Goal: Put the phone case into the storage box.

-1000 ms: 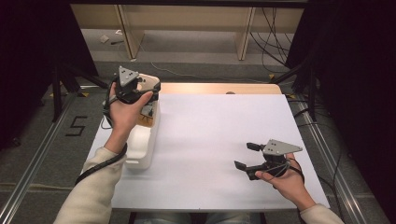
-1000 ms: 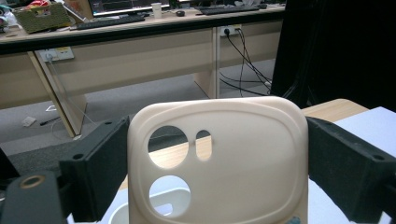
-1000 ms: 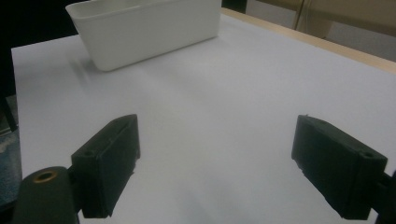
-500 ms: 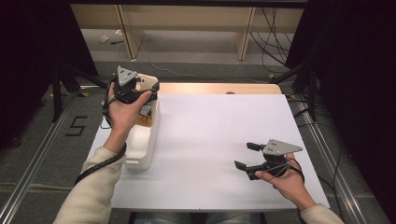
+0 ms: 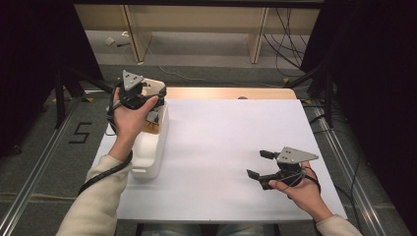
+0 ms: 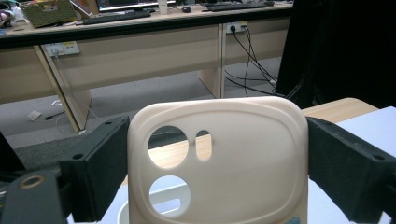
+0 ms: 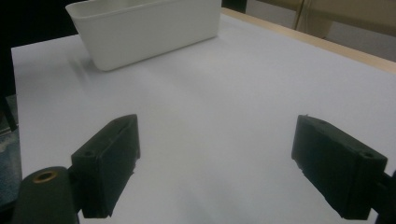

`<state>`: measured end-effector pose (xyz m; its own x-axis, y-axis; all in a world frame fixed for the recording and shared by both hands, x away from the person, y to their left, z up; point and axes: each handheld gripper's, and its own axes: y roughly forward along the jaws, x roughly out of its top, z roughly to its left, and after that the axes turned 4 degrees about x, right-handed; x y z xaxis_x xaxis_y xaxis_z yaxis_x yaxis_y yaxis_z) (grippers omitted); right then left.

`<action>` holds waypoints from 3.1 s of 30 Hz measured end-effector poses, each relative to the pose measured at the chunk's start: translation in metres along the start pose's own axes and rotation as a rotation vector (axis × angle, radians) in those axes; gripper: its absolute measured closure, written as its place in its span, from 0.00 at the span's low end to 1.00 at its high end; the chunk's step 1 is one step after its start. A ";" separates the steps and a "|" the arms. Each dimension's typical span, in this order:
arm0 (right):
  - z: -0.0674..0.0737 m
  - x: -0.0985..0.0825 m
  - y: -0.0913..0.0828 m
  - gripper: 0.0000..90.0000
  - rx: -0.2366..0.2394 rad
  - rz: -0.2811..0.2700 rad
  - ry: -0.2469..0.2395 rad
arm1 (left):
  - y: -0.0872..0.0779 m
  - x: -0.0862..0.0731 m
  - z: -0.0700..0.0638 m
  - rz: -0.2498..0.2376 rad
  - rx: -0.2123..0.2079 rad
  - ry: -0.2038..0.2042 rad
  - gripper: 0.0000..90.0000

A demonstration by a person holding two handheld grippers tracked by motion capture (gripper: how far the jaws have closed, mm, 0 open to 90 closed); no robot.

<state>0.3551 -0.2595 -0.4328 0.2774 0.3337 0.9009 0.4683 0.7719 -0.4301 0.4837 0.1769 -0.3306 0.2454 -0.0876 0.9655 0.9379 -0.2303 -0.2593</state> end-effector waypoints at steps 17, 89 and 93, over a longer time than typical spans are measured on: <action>0.000 0.000 0.000 0.18 0.002 0.001 -0.001 | 0.003 -0.004 0.006 0.007 0.016 -0.009 0.12; 0.000 -0.001 0.001 0.18 0.009 0.001 0.003 | 0.037 -0.023 0.015 0.066 0.055 -0.032 0.12; 0.000 -0.001 0.001 0.18 0.010 0.003 0.002 | 0.038 -0.023 0.017 0.067 0.055 -0.036 0.12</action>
<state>0.3557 -0.2589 -0.4340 0.2801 0.3348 0.8997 0.4595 0.7762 -0.4318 0.5182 0.1871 -0.3623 0.3161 -0.0664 0.9464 0.9309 -0.1709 -0.3229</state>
